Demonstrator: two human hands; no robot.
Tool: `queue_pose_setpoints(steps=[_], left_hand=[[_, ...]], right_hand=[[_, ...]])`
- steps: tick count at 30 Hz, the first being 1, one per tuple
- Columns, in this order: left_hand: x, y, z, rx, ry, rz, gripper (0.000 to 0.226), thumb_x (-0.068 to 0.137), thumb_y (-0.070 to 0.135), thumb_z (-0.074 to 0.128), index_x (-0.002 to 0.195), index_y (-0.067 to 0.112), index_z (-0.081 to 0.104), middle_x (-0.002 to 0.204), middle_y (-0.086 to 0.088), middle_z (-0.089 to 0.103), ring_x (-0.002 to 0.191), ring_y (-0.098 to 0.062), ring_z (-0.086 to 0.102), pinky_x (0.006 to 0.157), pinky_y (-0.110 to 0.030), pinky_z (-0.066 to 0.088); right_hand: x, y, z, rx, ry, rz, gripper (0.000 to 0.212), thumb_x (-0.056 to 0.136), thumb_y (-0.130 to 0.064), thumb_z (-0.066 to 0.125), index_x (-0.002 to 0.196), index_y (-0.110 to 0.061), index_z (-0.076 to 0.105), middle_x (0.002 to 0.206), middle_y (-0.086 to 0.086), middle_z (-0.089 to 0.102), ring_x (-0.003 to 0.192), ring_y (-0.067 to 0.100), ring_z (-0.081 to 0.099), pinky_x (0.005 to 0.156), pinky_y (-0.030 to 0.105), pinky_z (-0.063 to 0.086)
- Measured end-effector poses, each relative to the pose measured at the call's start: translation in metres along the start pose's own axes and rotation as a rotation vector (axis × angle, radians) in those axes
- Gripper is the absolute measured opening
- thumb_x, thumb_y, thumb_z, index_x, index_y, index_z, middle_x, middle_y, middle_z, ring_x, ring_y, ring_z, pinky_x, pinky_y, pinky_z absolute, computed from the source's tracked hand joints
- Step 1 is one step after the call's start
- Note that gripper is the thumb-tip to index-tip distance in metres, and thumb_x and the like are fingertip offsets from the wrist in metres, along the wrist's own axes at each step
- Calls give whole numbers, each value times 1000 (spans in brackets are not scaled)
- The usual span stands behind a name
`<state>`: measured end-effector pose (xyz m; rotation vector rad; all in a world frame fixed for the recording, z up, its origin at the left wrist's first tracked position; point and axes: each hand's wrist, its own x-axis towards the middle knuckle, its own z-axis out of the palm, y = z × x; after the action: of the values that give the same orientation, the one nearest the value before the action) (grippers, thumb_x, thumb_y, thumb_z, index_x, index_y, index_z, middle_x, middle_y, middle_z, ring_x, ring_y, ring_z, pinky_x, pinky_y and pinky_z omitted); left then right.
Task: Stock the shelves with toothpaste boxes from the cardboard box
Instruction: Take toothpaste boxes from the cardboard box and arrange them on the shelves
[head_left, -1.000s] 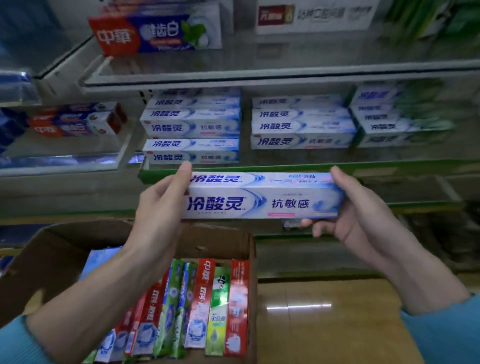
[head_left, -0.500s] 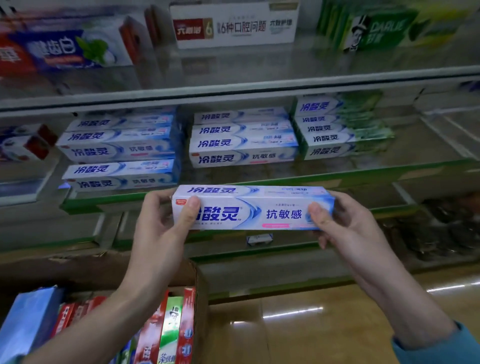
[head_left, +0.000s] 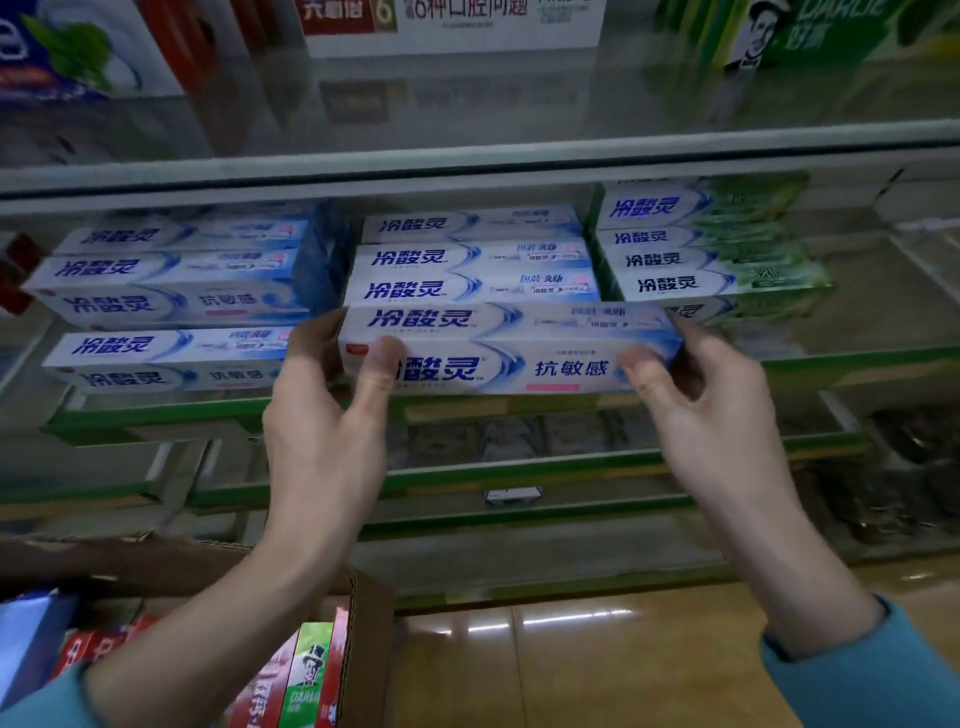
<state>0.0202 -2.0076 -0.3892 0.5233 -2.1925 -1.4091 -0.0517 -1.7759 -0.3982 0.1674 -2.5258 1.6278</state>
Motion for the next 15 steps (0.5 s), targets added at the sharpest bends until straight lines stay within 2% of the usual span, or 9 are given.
queue_pose_setpoints(steps=[3,5,9,13,15], left_hand=[[14,-7,6,-7,39,-47,34,98,43,59,127,27,58,107,5,71,100,-15,66,87,-41,55],[20,-12,9,-10,39,-70,26,100,39,59,124,29,58,108,5,72,103,-18,67,89,-46,56],[25,-19,12,-10,31,-93,25,101,32,58,124,25,60,107,7,71,101,-16,67,82,-36,54],[26,-25,13,-3,27,-113,25,102,29,57,126,24,59,111,6,70,104,-15,65,89,-42,56],[27,-27,13,13,23,-111,24,102,26,57,126,23,59,111,4,70,103,-16,65,87,-41,56]], right_hand=[[14,-5,9,-43,-12,-9,25,95,-35,63,118,-24,65,104,-9,71,100,11,65,93,40,53],[21,-4,15,-49,-7,0,29,93,-32,66,120,-21,65,101,-9,70,97,10,66,92,39,53],[28,3,26,-60,-42,22,34,91,-30,68,123,-21,64,108,-4,69,102,14,65,96,43,53],[31,12,33,-64,-45,29,30,92,-27,68,121,-22,65,109,-2,70,103,17,67,96,46,52],[31,16,36,-80,-42,31,30,92,-25,69,122,-21,64,111,1,71,103,18,67,95,47,53]])
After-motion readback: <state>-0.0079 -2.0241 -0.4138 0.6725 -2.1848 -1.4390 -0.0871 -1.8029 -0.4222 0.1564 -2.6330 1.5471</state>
